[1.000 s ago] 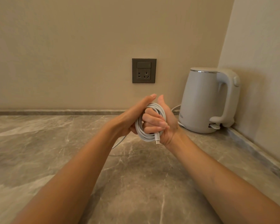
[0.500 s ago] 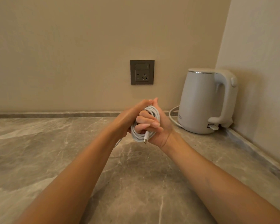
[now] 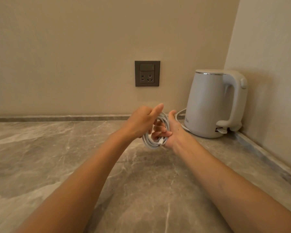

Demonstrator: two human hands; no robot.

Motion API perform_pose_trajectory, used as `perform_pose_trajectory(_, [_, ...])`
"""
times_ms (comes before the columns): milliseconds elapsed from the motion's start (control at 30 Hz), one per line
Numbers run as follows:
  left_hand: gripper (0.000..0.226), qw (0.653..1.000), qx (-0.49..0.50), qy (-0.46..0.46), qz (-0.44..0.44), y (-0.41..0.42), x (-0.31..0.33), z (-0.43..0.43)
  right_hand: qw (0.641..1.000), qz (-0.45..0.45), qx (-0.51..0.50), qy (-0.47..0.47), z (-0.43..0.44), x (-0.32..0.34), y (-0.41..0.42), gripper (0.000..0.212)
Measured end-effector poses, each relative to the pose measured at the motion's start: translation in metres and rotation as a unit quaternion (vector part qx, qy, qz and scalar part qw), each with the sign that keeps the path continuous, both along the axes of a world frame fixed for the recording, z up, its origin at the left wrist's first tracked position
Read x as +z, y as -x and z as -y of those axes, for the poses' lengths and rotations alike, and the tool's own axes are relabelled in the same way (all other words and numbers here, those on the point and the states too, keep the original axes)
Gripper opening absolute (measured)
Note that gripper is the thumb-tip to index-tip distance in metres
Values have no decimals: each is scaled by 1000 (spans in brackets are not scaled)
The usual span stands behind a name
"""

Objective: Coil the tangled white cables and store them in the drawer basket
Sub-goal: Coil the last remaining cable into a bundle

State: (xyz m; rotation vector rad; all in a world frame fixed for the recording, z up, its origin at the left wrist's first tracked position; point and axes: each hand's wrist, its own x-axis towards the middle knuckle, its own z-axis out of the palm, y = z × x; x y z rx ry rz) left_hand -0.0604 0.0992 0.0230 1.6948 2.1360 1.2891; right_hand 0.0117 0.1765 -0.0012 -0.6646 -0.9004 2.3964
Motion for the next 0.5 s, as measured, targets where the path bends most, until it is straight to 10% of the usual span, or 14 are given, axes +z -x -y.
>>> perform_pose_trajectory(167, [46, 998, -27, 46, -31, 4, 3, 3, 1000, 7, -18, -15, 4, 3, 3, 77])
perform_pose_trajectory(500, [42, 978, 141, -156, 15, 18, 3, -1, 992, -100, 72, 21, 11, 14, 10, 61])
